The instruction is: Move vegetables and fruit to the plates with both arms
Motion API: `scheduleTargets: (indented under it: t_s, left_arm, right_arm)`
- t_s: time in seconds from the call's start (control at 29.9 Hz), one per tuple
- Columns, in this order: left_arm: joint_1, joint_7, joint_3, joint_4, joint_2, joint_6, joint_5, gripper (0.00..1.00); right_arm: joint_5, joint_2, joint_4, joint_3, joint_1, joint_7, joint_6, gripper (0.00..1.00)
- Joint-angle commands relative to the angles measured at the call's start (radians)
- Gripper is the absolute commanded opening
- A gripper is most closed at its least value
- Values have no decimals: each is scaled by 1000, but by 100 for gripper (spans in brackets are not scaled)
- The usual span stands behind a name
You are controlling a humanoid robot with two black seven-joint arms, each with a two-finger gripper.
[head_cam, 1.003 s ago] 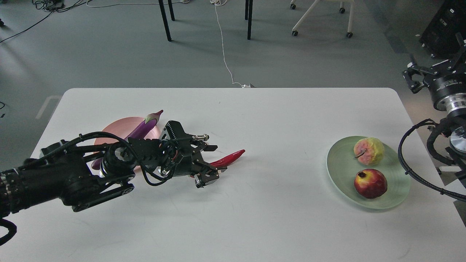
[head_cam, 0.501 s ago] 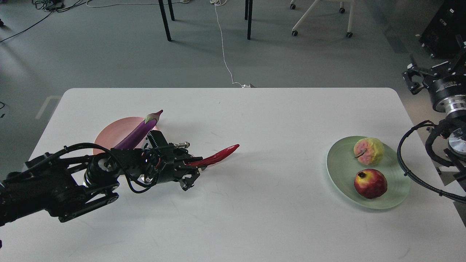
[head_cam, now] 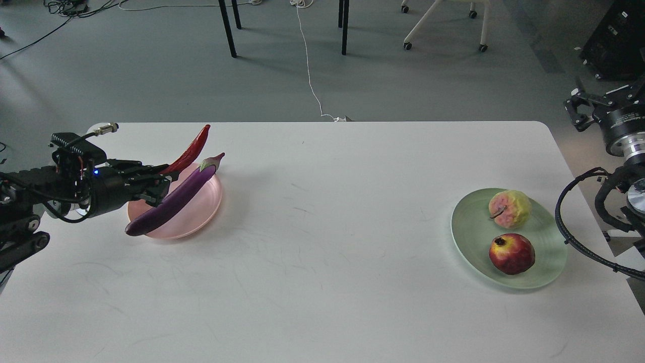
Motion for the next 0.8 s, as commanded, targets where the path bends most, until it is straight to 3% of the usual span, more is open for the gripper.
scheduleTargets:
  t_s: [0.0, 0.07, 0.1, 0.2, 0.3, 0.37, 0.5, 0.77]
  left_arm:
    - [14, -4, 3, 94, -23, -1, -7, 13]
    - [15, -5, 3, 110, -49, -1, -5, 21]
    - [17, -4, 3, 110, -60, -1, -7, 30]
    - [38, -7, -3, 110, -74, 25, -31, 75]
    - [50, -17, 4, 110, -77, 79, -71, 82]
    - [50, -28, 3, 110, -77, 79, -77, 89]
    - [34, -25, -19, 110, -74, 76, -108, 93]
    - [-69, -25, -138, 110, -98, 34, -691, 98]
  right_arm:
    - [0, 3, 4, 0, 1, 0, -3, 99]
    - [0, 1, 4, 0, 3, 0, -3, 99]
    - [0, 1, 4, 0, 3, 0, -1, 99]
    - [0, -7, 3, 0, 3, 0, -1, 99]
    - [0, -10, -2, -2, 1, 0, 0, 99]
    - [-5, -10, -2, -6, 1, 0, 3, 99]
    - [-8, -11, -5, -9, 3, -2, 3, 99]
    - [-8, -11, -12, -8, 27, -2, -12, 99]
